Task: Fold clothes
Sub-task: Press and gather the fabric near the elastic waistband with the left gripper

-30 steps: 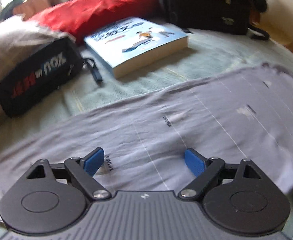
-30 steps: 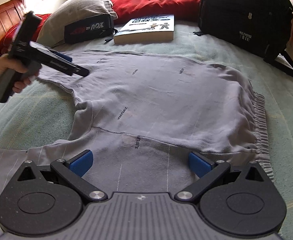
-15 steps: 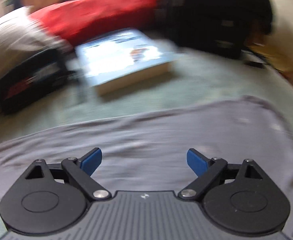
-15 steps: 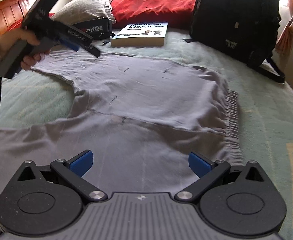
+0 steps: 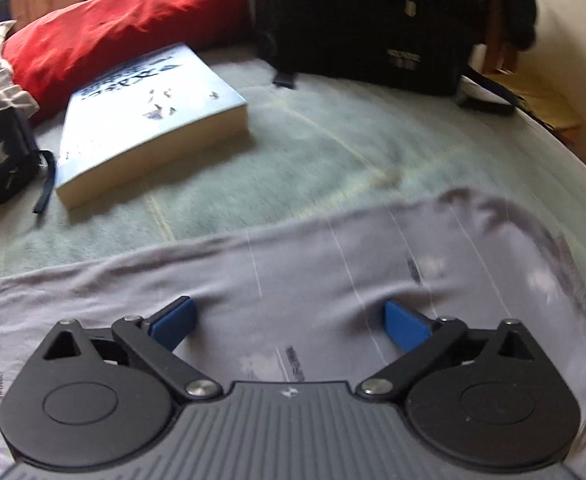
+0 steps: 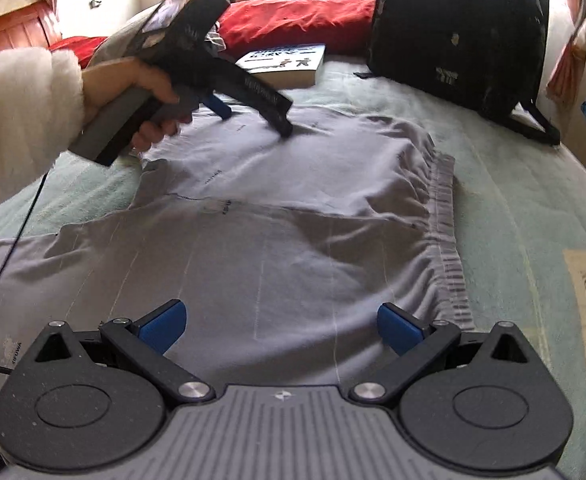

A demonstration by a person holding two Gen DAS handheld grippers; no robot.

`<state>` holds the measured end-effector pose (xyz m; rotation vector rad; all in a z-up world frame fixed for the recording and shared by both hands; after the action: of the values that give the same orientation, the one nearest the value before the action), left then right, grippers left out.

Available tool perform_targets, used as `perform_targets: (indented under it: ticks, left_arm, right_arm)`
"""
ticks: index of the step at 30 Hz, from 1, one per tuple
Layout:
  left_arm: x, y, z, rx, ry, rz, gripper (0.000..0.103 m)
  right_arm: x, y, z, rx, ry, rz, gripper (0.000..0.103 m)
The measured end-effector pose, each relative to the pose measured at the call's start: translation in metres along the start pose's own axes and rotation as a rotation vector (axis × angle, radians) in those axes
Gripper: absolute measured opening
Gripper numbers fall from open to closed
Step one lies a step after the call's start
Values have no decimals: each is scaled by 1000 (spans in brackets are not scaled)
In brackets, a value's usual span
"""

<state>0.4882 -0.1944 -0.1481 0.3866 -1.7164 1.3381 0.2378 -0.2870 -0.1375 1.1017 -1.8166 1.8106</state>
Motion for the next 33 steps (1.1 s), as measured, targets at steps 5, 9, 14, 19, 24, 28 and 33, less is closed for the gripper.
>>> perform_targets:
  ticks: [5,9,14,19,24,28,33]
  left_arm:
    - [34,-11,49,-76,105,19,98]
    - [37,-7,106,-191,198,-12,98]
    - [-3,-1,133,-249,142,-56,98]
    - [-32,-23,132,-224,77,-7,101]
    - [-32,-35,130,-177,69,-5,99]
    - [-7,-31,142,-217,78,3,98]
    - [26,-14,177,-348,116,-11,99]
  right_arm:
    - [4,7,0,2,-41,17,103]
    - [5,10,0,-2,-63,26,103]
    - [7,13,2,-11,-88,42,103]
    - [5,16,1,2,-100,54,103]
    - [9,17,4,7,-108,70,103]
    - [15,17,5,-7,-120,84,103]
    - [37,14,7,-35,-152,120,103]
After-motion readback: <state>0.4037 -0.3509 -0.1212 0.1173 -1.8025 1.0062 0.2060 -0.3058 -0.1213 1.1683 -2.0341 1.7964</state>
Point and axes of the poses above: each gripper's, at about its wrist camera, not at the fingertips, and x roughly against the way its jaws point, z to its right, y to its underside, the point moved 10 cm from there along -x, roughly the way its jaws point, and after that the axes turned 3 degrees about -y, right-handed, at the moved point
